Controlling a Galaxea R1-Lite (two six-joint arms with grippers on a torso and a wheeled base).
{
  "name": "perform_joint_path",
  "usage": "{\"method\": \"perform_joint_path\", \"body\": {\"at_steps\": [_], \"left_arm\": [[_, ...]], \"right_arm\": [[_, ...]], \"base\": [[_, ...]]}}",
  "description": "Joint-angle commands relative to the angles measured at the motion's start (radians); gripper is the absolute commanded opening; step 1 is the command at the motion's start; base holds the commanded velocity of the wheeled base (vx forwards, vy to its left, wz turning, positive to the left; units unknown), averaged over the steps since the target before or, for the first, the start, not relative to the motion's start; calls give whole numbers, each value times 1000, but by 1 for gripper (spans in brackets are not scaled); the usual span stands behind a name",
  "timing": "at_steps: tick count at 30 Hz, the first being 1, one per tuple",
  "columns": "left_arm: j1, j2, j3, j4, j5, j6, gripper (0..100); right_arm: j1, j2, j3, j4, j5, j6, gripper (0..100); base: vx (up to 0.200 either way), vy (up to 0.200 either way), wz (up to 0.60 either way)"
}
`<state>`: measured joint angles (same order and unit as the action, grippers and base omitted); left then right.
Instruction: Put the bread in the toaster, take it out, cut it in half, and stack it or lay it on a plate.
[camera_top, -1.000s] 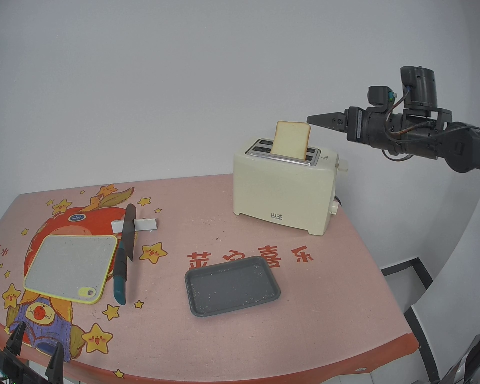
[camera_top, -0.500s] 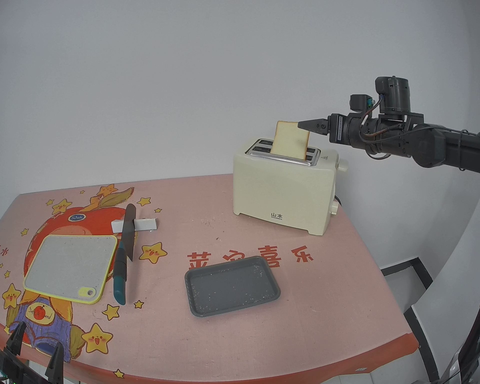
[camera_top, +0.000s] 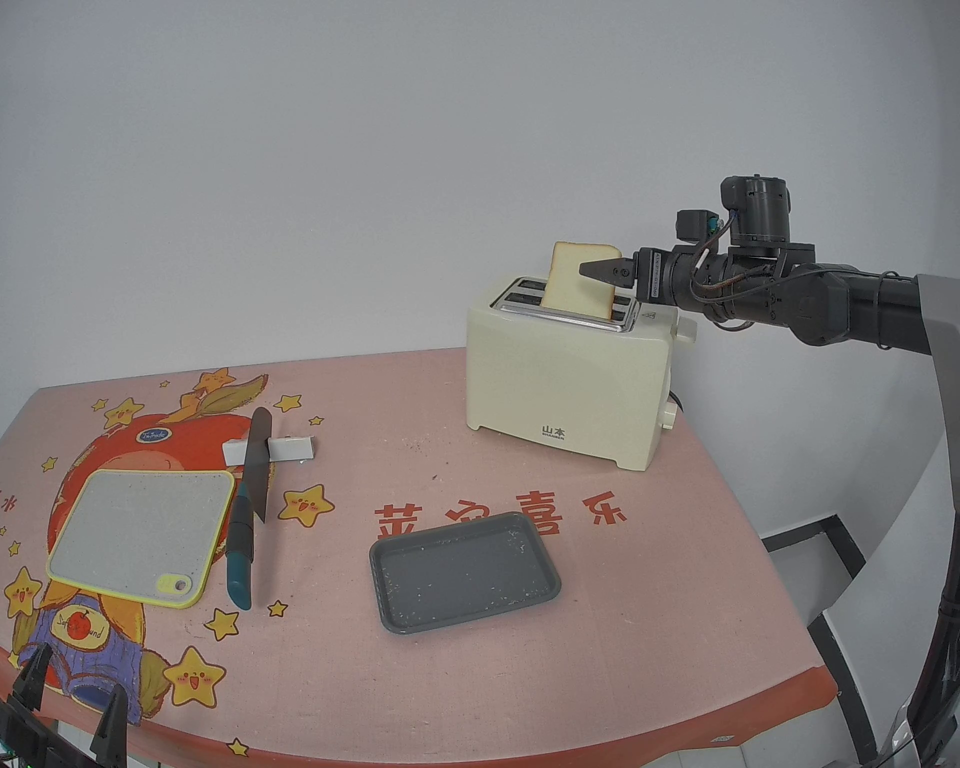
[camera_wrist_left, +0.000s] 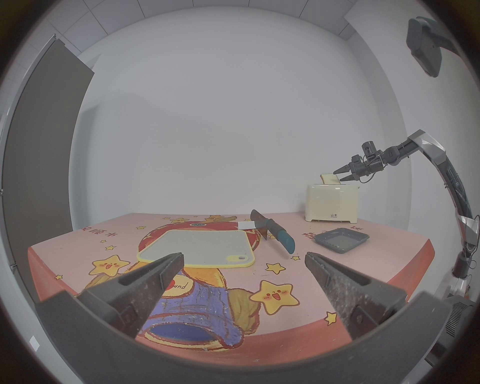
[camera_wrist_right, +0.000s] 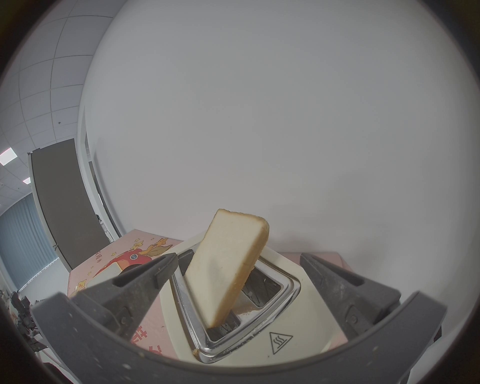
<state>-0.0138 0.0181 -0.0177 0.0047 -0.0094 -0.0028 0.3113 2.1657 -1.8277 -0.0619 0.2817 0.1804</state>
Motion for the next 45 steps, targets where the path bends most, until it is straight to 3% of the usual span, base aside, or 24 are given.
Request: {"method": "perform_joint_path", "body": {"at_steps": [1, 38, 39, 45], "left_arm": [[0, -9, 16, 0, 0, 0, 100], [0, -9, 16, 0, 0, 0, 100], [0, -9, 16, 0, 0, 0, 100], [0, -9, 16, 0, 0, 0, 100]], "right_arm": [[3, 13, -7, -3, 1, 1, 100], [45, 48, -22, -62, 1, 11, 100], [45, 46, -22, -62, 1, 10, 0], [45, 43, -19, -62, 1, 11, 0]], "base": [[0, 0, 0], [0, 0, 0], [0, 0, 0], [0, 0, 0]]}}
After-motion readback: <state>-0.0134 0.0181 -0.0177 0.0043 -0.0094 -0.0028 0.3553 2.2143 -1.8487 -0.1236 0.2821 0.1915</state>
